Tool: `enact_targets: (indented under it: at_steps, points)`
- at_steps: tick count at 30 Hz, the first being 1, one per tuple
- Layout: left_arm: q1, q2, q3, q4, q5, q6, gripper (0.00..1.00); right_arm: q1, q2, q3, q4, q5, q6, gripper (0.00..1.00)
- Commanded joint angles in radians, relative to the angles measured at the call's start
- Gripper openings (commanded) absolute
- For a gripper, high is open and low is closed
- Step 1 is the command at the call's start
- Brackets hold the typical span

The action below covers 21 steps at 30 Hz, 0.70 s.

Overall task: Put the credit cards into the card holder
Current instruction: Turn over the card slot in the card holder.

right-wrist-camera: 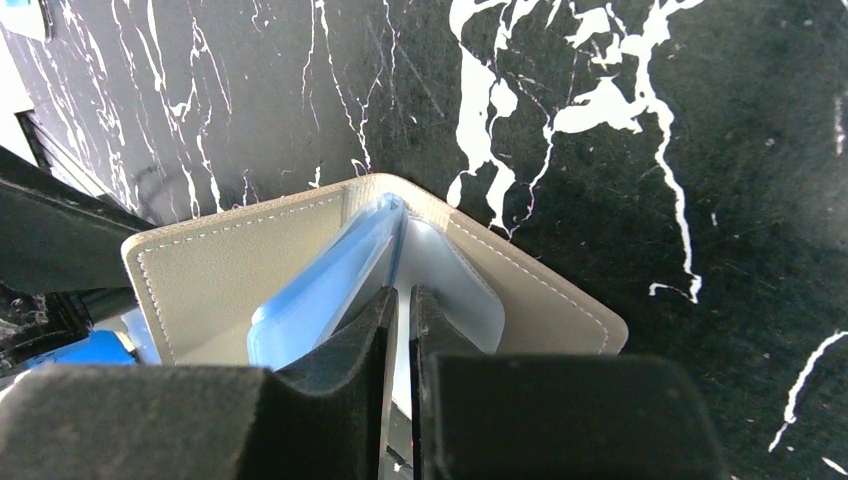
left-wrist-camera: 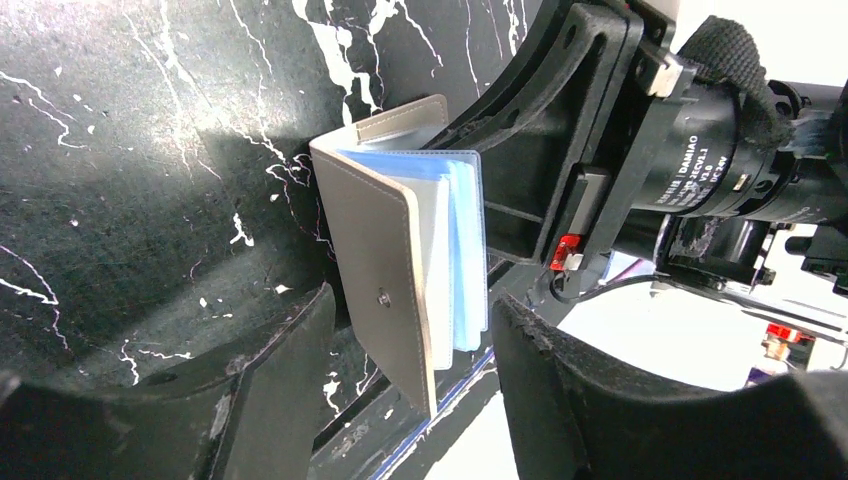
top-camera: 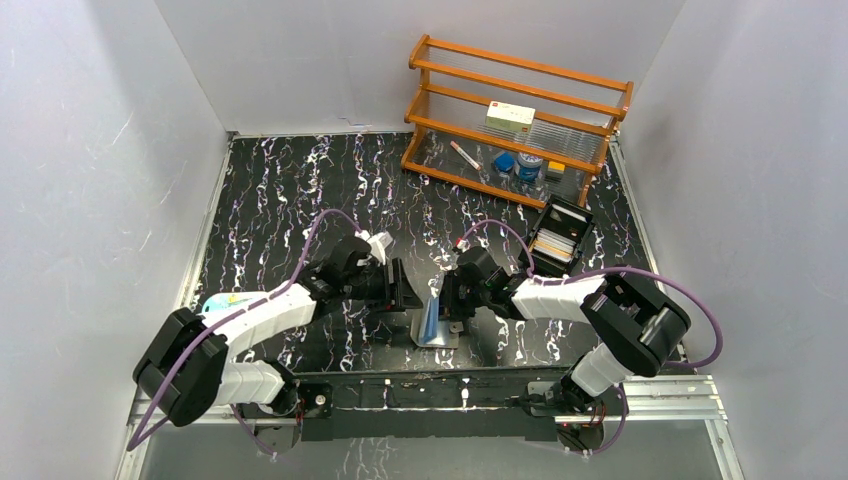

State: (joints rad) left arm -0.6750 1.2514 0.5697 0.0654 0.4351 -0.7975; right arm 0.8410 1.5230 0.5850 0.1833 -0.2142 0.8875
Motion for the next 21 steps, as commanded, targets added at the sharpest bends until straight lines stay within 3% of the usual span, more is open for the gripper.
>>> enact_targets:
  at_steps: [1,12,21]
  points:
    - [-0.02,-0.006,0.081,-0.133,-0.059,0.067,0.59,0.013,-0.015,0.046,-0.021,0.016,-0.008,0.17]
    - [-0.122,0.085,0.204,-0.331,-0.208,0.102,0.64,0.028,0.003,0.079,-0.046,0.03,-0.01,0.17]
    - [-0.153,0.112,0.226,-0.357,-0.244,0.084,0.64,0.039,0.001,0.085,-0.044,0.027,0.005,0.17]
